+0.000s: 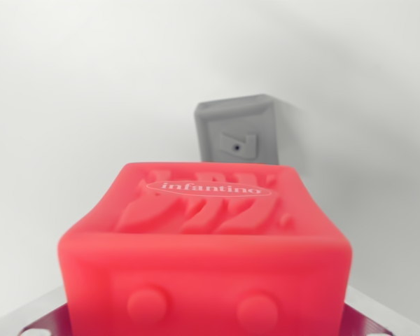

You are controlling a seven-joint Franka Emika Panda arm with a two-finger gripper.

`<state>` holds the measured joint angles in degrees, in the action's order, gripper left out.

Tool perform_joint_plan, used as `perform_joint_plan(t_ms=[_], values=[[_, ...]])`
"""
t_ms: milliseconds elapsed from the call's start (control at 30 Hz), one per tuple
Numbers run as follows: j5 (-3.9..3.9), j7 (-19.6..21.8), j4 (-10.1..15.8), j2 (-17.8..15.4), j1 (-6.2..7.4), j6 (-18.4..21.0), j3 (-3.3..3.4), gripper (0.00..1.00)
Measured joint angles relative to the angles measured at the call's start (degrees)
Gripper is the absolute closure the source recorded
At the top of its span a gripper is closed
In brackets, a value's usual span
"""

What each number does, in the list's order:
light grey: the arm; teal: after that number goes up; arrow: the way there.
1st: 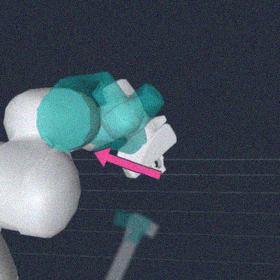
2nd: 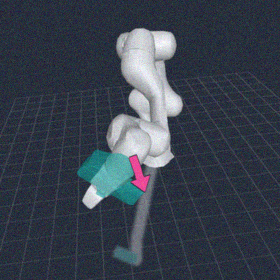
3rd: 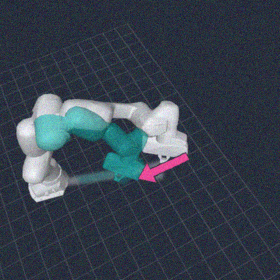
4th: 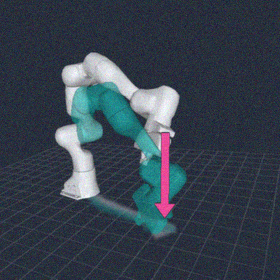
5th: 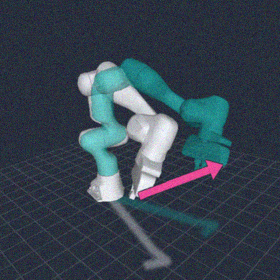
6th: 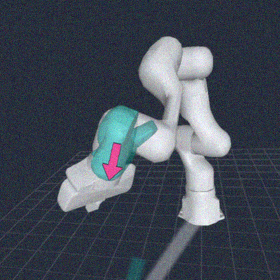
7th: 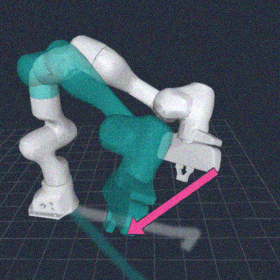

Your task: Destack cube

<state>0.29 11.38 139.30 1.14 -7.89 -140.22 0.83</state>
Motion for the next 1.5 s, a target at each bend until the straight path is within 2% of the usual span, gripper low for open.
perform_joint_plan(t_ms=[1500], values=[[-0.04, 24.57, 6.04, 1.10, 3.89, -7.15, -1.33, 1.00]])
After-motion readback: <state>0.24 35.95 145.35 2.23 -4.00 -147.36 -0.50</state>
